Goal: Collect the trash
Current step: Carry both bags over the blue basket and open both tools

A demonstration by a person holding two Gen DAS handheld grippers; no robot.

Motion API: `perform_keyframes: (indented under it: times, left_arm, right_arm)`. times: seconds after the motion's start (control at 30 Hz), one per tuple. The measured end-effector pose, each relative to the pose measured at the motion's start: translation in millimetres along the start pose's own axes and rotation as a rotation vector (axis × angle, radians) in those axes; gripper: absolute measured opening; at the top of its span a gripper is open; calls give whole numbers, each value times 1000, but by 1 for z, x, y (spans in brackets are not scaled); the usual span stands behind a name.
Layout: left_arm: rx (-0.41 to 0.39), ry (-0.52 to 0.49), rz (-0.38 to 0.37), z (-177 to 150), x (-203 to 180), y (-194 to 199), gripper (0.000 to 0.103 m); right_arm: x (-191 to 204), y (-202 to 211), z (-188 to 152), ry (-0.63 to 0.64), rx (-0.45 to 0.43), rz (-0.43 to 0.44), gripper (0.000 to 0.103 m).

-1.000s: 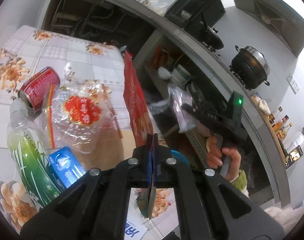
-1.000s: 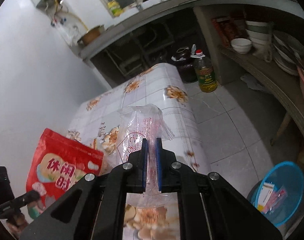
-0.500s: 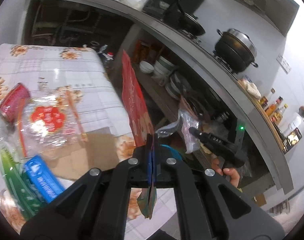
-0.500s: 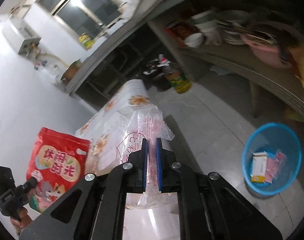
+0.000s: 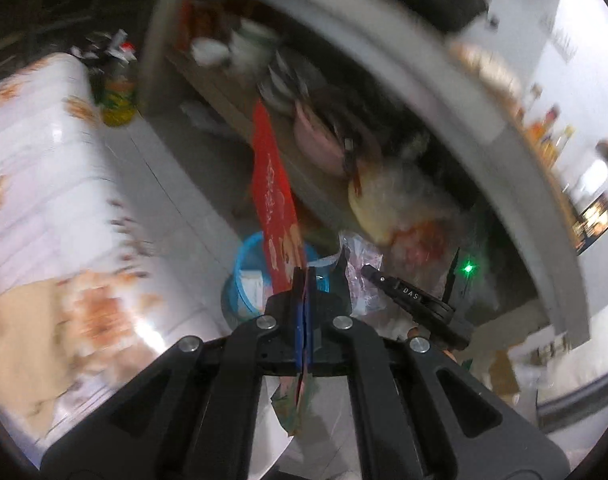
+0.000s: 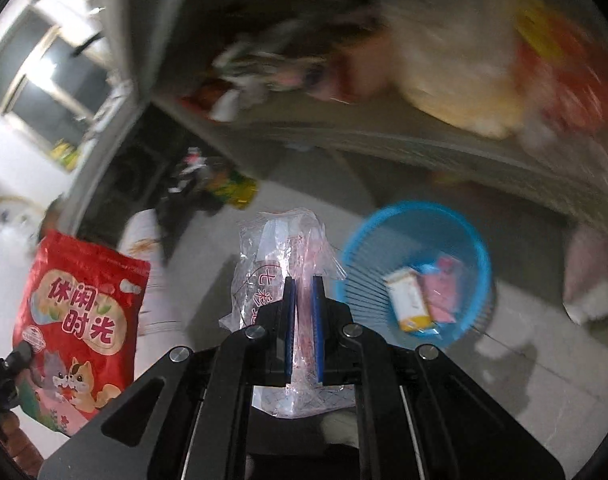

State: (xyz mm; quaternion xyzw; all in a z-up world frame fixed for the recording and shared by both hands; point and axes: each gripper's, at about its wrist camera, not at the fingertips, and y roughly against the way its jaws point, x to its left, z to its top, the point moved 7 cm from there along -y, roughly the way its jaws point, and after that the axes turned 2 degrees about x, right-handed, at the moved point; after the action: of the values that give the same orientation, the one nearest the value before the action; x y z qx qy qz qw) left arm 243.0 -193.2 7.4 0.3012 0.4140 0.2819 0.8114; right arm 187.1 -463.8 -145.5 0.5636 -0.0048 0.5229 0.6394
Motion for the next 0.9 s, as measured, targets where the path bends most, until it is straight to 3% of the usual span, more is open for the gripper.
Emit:
perform_keyframes:
  times: [0.17,0.27,0.5,0.53,0.57,0.6,0.63,0.67,0.9]
  left_arm:
    - [190,-39,34,2,-23,-106,0]
    - [262,-51,55,-2,-29,-155,0]
    - [350,-104,116,0,-31,-252,0]
    - [348,-111,129,1,-30,-265,0]
    - [348,-115,141,2,-28,-276,7]
    - [351,-117,145,3,-30,-283,18]
    - [359,-122,151,2,-29,-292,24]
    - [369,-122,159,0,-29,-297,32]
    - [377,-134,120,-7,-34,-288,38]
  right_arm:
    - [-58,-35,-8,-96,57,-74,8]
    - [-82,-62,-11,-112,96,-121,8]
    - [-109,-126,-3,-116,140,-198,10]
    - [-111,-137,-2,-107,147,-210,14]
    - [-117,-150,-3,-106,161,-230,20]
    - [-123,-157,-5,-111,170,-248,35]
    - [-130,-163,-7,-116,175,-268,42]
    - [-138,-168,-11,-128,181,-292,42]
    - [-162,-143,-30,-198,138,-287,46]
